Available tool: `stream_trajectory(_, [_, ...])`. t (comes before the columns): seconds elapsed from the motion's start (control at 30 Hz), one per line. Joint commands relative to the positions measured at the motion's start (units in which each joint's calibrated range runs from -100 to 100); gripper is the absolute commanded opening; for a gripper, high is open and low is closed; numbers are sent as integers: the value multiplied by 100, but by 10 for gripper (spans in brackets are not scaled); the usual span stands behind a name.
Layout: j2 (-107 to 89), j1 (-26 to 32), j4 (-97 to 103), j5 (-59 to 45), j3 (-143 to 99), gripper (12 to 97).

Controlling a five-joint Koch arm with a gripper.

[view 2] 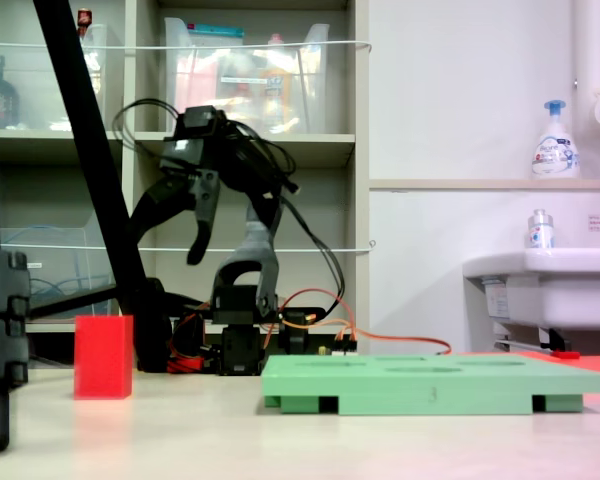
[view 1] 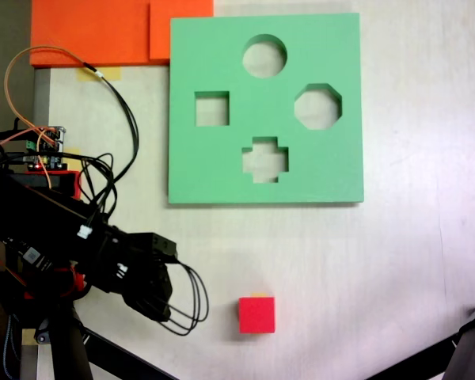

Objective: Put the square block into the corresponding hole

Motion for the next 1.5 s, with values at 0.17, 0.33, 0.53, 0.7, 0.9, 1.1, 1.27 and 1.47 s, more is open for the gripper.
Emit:
stream_trajectory(0.17, [-24,73,-362,-34,567,469])
stream_trajectory(0.33, [-24,396,-362,244,657,469])
stream_trajectory(0.53, [716,366,-362,264,1146,526])
stream_trajectory(0.7, [1945,274,-362,230,1923,683])
stream_trajectory(0.9, [3411,195,-362,254,2192,823])
stream_trajectory(1.1, [4641,166,-362,249,2202,923])
stream_trajectory(1.27, [5451,171,-362,239,2392,930])
stream_trajectory(1.47, [6289,225,-343,234,2960,930])
